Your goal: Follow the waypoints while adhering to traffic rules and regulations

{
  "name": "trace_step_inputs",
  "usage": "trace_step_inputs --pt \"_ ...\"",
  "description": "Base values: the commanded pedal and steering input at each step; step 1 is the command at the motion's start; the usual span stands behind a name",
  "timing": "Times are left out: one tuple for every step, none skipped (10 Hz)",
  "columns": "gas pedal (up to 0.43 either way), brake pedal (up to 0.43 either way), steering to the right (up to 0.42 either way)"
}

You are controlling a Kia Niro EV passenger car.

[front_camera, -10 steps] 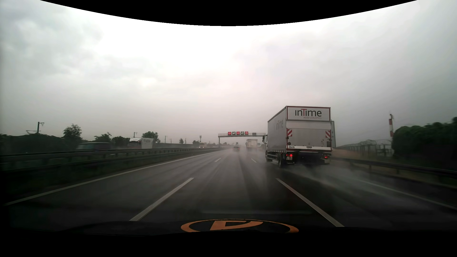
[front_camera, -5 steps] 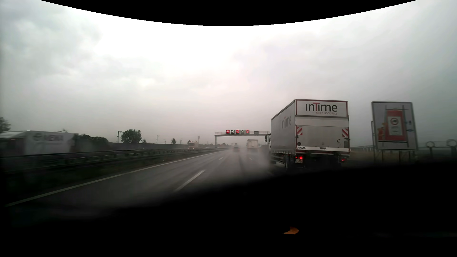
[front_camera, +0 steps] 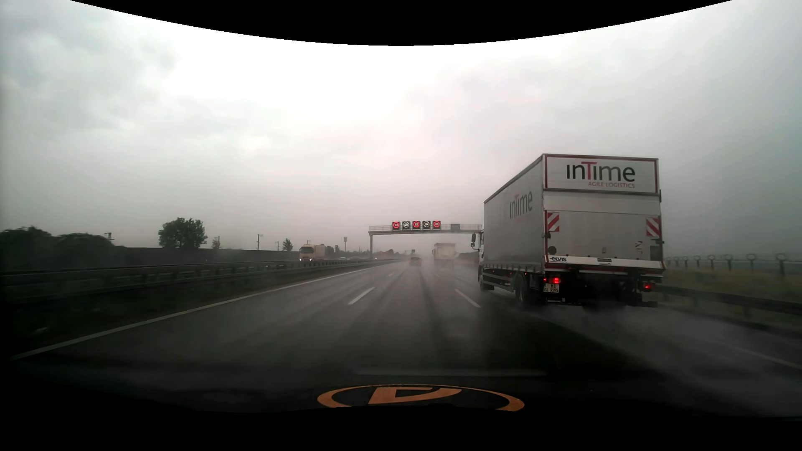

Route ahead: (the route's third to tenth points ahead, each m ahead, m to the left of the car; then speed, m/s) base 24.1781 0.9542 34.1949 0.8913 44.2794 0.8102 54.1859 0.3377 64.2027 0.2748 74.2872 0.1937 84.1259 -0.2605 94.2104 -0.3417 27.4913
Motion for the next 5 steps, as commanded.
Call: trace_step_inputs --pt "0.260 0.000 0.000" --pt "0.260 0.000 0.000" --pt "0.260 0.000 0.000" --pt "0.260 0.000 0.000" --pt "0.260 0.000 0.000"
